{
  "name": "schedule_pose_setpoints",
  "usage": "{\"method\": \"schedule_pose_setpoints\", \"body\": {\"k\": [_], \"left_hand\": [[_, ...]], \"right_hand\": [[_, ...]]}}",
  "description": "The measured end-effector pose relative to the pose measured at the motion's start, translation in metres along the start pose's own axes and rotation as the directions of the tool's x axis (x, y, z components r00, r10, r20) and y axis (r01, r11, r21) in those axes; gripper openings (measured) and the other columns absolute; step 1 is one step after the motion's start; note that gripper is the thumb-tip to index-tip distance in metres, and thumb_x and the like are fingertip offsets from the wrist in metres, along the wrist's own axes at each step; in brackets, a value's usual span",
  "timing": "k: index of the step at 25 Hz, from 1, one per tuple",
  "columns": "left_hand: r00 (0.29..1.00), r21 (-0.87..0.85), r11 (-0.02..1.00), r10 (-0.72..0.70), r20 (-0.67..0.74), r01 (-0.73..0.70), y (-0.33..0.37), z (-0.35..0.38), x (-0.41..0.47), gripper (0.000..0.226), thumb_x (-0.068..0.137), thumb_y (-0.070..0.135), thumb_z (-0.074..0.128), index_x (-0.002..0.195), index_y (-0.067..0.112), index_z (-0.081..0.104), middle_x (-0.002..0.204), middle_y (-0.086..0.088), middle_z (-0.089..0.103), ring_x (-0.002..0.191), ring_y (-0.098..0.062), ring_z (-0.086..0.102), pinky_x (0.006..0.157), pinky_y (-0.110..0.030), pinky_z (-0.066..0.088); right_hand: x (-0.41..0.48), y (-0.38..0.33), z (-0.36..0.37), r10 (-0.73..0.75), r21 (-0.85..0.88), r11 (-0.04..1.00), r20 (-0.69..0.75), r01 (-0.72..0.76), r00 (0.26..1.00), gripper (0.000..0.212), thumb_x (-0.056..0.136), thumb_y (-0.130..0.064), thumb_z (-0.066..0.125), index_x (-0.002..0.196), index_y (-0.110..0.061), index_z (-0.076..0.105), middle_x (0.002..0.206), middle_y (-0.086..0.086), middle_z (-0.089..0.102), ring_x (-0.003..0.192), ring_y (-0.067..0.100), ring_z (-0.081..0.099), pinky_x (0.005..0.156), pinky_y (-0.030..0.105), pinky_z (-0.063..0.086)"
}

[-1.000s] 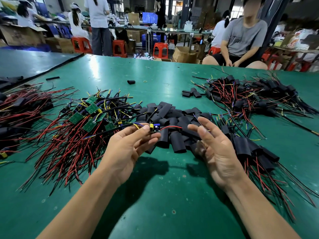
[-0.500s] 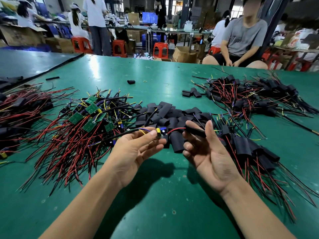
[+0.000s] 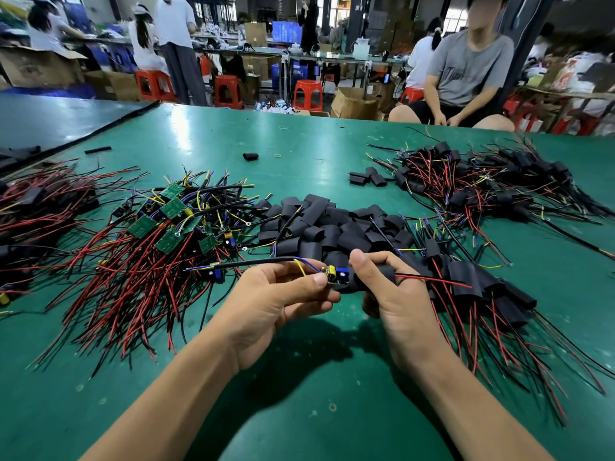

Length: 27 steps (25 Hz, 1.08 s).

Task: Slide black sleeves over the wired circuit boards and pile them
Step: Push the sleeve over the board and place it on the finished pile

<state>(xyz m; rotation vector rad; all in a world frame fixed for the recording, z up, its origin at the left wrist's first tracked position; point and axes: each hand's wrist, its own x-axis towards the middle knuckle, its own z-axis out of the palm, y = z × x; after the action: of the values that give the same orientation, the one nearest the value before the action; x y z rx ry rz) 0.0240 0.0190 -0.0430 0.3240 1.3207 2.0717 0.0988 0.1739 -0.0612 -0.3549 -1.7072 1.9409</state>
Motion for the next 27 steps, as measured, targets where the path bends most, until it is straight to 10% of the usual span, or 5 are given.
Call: {"method": "schedule_pose_setpoints", "body": {"k": [4,9,27], "left_hand": [[0.999,-0.045,0.999,-0.002,-0.034,0.001,0.003,0.0,0.0,0.015,0.067,0.008,0.076,0.082,0.004,0.077,0.083,-0.02,0.072,0.073,-0.025,0.074,0.061,-0.023,0.059],[0.996,-0.076,0.997,0.006,-0.085,-0.012,0.006,-0.001,0.002,0.006,0.072,0.009,0.073,0.075,0.009,0.078,0.079,-0.013,0.072,0.072,-0.022,0.074,0.061,-0.022,0.059],[0.997,-0.153,0.988,-0.014,-0.07,0.003,0.011,-0.004,0.003,0.007,0.068,0.01,0.073,0.071,0.011,0.079,0.077,-0.011,0.073,0.066,-0.016,0.073,0.058,-0.02,0.057]], "right_hand": [[0.0,0.0,0.0,-0.028,-0.08,0.996,0.044,0.031,0.999,0.047,0.067,-0.068,0.078,0.078,-0.023,0.068,0.053,-0.013,0.049,0.046,0.007,0.033,0.046,0.018,0.028],[0.003,-0.004,-0.002,0.073,0.247,0.959,0.25,-0.136,0.965,0.058,0.058,-0.048,0.093,0.1,-0.012,0.076,0.08,0.011,0.06,0.061,0.013,0.052,0.057,0.022,0.048],[0.004,0.001,-0.002,0.103,0.256,0.948,0.323,-0.191,0.941,0.036,0.07,-0.023,0.081,0.105,-0.017,0.078,0.093,0.002,0.075,0.066,0.012,0.064,0.066,0.023,0.055]]}}
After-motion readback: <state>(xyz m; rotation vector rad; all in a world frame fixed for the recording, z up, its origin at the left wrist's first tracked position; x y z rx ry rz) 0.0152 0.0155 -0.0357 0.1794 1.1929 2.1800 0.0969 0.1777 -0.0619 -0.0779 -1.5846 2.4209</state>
